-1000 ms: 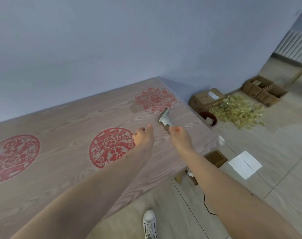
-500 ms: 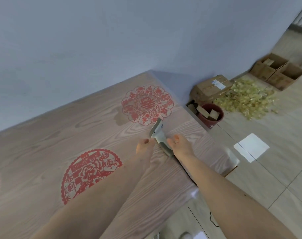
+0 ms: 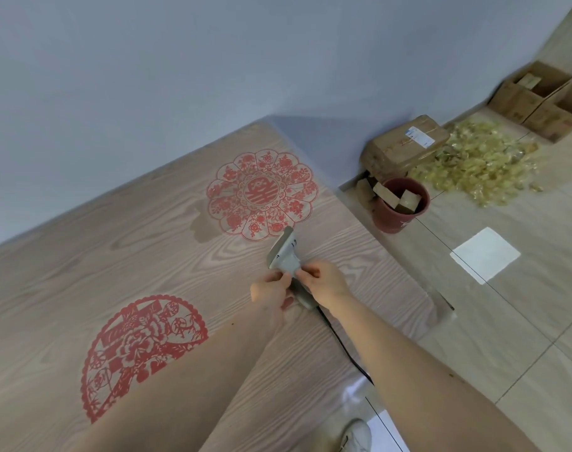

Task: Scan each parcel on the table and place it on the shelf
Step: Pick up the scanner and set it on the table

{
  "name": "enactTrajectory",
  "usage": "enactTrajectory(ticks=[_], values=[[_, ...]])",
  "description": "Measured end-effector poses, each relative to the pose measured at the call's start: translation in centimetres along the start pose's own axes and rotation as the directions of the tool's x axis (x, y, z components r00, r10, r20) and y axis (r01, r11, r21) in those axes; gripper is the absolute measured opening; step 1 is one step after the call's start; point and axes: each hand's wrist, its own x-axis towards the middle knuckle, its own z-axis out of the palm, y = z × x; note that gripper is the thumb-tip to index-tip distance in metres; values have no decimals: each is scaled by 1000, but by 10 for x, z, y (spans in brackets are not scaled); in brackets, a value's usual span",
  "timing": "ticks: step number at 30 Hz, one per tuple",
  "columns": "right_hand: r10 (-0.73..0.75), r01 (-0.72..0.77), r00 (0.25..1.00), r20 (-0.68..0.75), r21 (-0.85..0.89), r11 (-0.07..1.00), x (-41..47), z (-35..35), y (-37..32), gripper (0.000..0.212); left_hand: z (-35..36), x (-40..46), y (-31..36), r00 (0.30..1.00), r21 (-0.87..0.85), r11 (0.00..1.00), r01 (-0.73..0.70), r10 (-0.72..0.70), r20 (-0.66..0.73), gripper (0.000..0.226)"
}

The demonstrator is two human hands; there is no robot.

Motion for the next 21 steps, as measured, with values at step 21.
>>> enactTrajectory(ticks=[21], values=[[324, 55, 837, -442, 656, 753, -65, -197, 161, 13, 247, -79, -72, 839, 252, 864, -436, 288, 462, 26]])
